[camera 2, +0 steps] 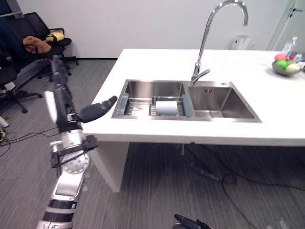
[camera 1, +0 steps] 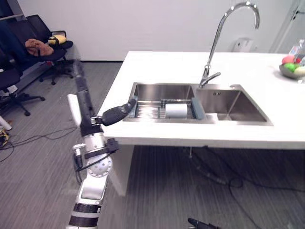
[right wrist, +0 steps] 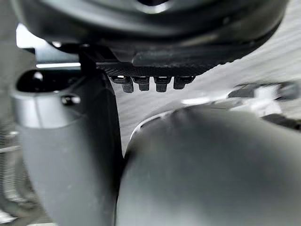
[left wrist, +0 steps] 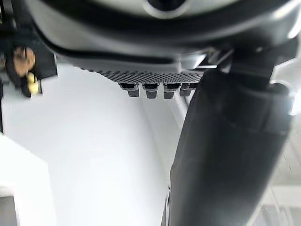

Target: Walk over to the sink, pick up the cup, carry it to the dishwasher, place the cup inside the dishwasher, then close the dishwasher door

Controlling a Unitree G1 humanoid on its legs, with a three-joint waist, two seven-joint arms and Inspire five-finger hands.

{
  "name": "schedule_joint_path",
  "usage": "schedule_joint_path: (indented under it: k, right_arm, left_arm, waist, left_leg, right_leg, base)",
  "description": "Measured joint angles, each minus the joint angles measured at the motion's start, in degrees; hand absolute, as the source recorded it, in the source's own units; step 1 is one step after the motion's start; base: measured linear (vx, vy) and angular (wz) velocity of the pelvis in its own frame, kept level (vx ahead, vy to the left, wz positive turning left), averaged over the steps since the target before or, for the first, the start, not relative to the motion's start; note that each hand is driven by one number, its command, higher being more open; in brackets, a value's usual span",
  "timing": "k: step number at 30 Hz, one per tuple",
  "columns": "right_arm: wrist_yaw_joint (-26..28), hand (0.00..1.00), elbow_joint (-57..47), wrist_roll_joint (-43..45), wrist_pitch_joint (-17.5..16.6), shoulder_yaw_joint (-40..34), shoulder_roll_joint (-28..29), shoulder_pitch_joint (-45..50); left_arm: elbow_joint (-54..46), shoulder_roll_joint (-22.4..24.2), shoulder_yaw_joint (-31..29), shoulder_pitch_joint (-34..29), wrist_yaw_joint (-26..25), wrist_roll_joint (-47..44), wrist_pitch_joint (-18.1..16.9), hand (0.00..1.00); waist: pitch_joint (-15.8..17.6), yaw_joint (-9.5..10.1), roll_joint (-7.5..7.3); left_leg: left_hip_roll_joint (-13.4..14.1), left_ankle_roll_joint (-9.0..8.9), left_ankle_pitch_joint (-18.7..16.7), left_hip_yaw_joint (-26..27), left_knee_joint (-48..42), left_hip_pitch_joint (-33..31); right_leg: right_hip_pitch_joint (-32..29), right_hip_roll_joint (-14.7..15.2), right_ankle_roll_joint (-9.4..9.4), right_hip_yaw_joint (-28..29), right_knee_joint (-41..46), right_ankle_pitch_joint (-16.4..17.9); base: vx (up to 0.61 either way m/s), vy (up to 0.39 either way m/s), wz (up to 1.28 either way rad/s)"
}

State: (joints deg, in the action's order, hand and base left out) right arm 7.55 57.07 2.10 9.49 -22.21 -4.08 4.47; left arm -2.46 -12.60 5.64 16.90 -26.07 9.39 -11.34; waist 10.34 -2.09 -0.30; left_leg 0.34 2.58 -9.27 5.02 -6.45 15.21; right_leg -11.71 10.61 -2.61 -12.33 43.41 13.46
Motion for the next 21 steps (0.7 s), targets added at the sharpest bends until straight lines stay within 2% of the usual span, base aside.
schedule_joint_path:
  k: [1, 2, 3, 4, 5, 7, 9, 12, 13, 14, 15, 16, 17, 18, 19, 21]
  right_arm:
    - [0.01, 1.0, -0.53, -0.01, -0.34, 0.01, 0.51, 0.06]
    - [0.02, 1.0, -0.54, -0.02, -0.39, 0.06, 0.71, 0.23]
    - [0.12, 1.0, -0.48, -0.07, -0.4, 0.21, 1.19, 1.27]
    - [0.53, 1.0, -0.38, -0.12, -0.56, 0.14, 0.04, 1.63]
    - [0.96, 1.0, -0.52, -0.5, -0.6, 0.44, -0.88, 1.74]
    - [1.41, 1.0, -0.58, -1.37, -0.59, 1.62, -1.9, 1.5]
    - [1.55, 1.0, -0.57, -1.97, -0.5, 2.75, -2.0, 1.36]
    - [2.17, 1.0, -0.42, -2.81, 0.76, 3.64, -2.07, 1.4]
    - [2.08, 1.0, -0.25, -2.8, 1.73, 4.76, -2.53, 1.56]
    - [1.9, 1.0, 0.34, -2.79, 2.67, 5.72, -2.84, 1.6]
    - [1.75, 1.0, 0.82, -2.75, 3.0, 6.19, -3.03, 1.62]
    - [1.2, 1.0, 1.83, -2.39, 3.73, 6.94, -3.66, 1.49]
    - [1.25, 1.0, 2.09, -2.22, 4.07, 6.98, -4.46, 1.32]
    - [1.29, 1.0, 2.32, -2.23, 4.23, 6.95, -5.11, 1.15]
    - [1.2, 1.0, 2.9, -2.22, 4.82, 6.82, -5.36, 0.77]
    - [1.24, 1.0, 3.06, -2.13, 4.98, 6.39, -4.81, 0.64]
  left_arm:
    - [0.69, -0.56, 0.36, 1.18, 1.86, -0.5, 1.13, 1.0]
    - [0.63, -0.89, 0.6, 1.22, 2.65, -0.49, 1.34, 1.0]
    - [0.06, -1.13, 1.09, 0.88, 4.14, -0.39, 1.85, 1.0]
    - [-0.37, 0.69, 1.3, -0.82, 4.64, -0.16, 2.31, 1.0]
    - [-0.43, 1.34, 1.83, -1.08, 5.16, -0.12, 2.51, 1.0]
    - [-1.76, 2.17, 5.12, -1.04, 7.66, 1.72, 3.0, 1.0]
    - [-2.26, 2.58, 6.82, -1.08, 8.99, 2.73, 3.07, 1.0]
    - [-2.27, 2.54, 7.74, -1.17, 12.46, 4.26, 3.57, 1.0]
    - [-2.4, 2.36, 7.77, -1.31, 13.87, 4.26, 3.54, 1.0]
    - [-2.42, 1.59, 7.76, -1.43, 15.03, 4.19, 3.45, 1.0]
    - [-2.45, 0.99, 7.83, -1.47, 15.6, 4.17, 3.35, 1.0]
    - [-3.59, -1.04, 7.83, -1.51, 17.47, 4.12, 3.09, 1.0]
    - [-4.96, -1.98, 7.82, -1.4, 18.17, 4.12, 2.68, 1.0]
    - [-5.81, -2.47, 7.68, -1.11, 18.86, 4.05, 2.15, 1.0]
    - [-7.03, -4.0, 7.4, -0.91, 20.81, 3.31, 0.59, 1.0]
    - [-7.19, -6.4, 7.32, 0.85, 26.31, 0.3, -0.7, 1.0]
  waist:
    - [-0.04, -0.77, -0.22]
    - [-0.25, -0.81, -0.72]
    - [-1.39, -0.23, -2.7]
    - [-1.94, -0.29, -0.17]
    - [-2.51, -0.4, 1.26]
    - [-3.23, -0.4, 2.95]
    - [-3.16, -0.2, 2.84]
    - [-3.15, -0.44, 2.83]
    - [-3.16, -0.28, 2.85]
    - [-3.15, -0.06, 2.66]
    - [-3.2, 0.0, 2.24]
    - [-4.13, 0.3, 2.68]
    - [-4.94, 0.32, 3.85]
    - [-5.36, 0.31, 4.74]
    - [-6.05, 0.47, 4.99]
    - [-6.23, -0.26, 4.36]
  left_leg:
    - [1.23, -1.63, -1.66, -0.2, 0.08, 1.5]
    - [1.45, -2.55, -2.9, -0.33, -0.17, 2.51]
    - [1.4, -4.42, -6.39, -0.6, -2.62, 3.43]
    - [4.33, -6.21, -9.25, 0.2, -5.46, 3.57]
    - [5.77, -6.9, -9.79, 1.5, -6.21, 3.15]
    - [8.48, -7.94, -8.1, 4.83, -5.62, 3.4]
    - [9.55, -8.31, -6.52, 5.28, -7.3, 3.01]
    - [12.76, -9.24, -2.65, 5.07, -25.75, -4.52]
    - [14.94, -8.97, -3.65, 6.22, -32.39, -7.34]
    - [16.22, -8.59, -5.26, 7.92, -33.52, -8.37]
    - [16.47, -7.77, -5.8, 8.82, -32.38, -8.85]
    - [15.64, -6.87, -5.84, 10.13, -24.03, -10.27]
    - [14.5, -6.7, -1.88, 10.25, -14.74, -10.83]
    - [14.22, -8.16, -0.08, 10.3, -10.05, -11.04]
    - [12.51, -9.62, 1.34, 10.49, -4.97, -8.59]
    - [10.39, -9.5, 2.75, 11.5, 0.42, -6.43]
  right_leg:
    - [-0.39, -0.23, -0.52, -0.12, -9.63, -1.9]
    - [-0.51, -0.03, -0.26, 0.41, -13.93, -4.11]
    - [-0.25, 0.77, 0.12, 2.59, -19.57, -12.01]
    - [0.28, -1.63, 0.9, 1.66, -17.46, -11.37]
    - [0.26, -2.69, 1.31, 0.76, -17.21, -10.41]
    - [0.07, -4.09, 2.46, -1.29, -15.41, -6.36]
    - [0.97, -4.87, 2.77, -1.8, -15.78, -4.84]
    - [6.23, -6.02, 3.52, -2.8, -20.69, -4.47]
    - [9.54, -6.69, 3.56, -2.94, -23.67, -4.86]
    - [12.91, -6.96, 3.34, -2.98, -26.64, -5.47]
    - [14.1, -6.9, 3.01, -2.84, -27.93, -5.71]
    - [15.2, -6.28, 2.22, -1.85, -29.78, -6.2]
    - [14.79, -6.43, 1.68, -1.23, -29.92, -6.51]
    - [14.21, -6.65, 1.33, -0.79, -30.04, -6.53]
    - [13.41, -6.2, 0.57, 0.62, -30.49, -6.89]
    - [13.58, -5.01, -0.25, 0.83, -31.86, -7.41]
  base:
    - [0.39, -0.264, 0.58]
    - [0.42, -0.301, 0.3]
    - [0.46, -0.328, 0.06]
    - [0.47, -0.325, 0.08]
    - [0.45, -0.269, 0.18]
    - [0.4, -0.23, 0.23]
    - [0.33, -0.237, 0.08]
    - [0.28, -0.172, 0.07]
    - [0.32, -0.096, -0.01]
    - [0.26, -0.048, -0.07]
    - [0.29, 0.018, -0.22]
    - [0.31, 0.096, -0.27]
    - [0.32, 0.141, -0.3]
    - [0.28, 0.168, -0.36]
    - [0.22, 0.175, -0.25]
    - [0.16, 0.174, -0.08]
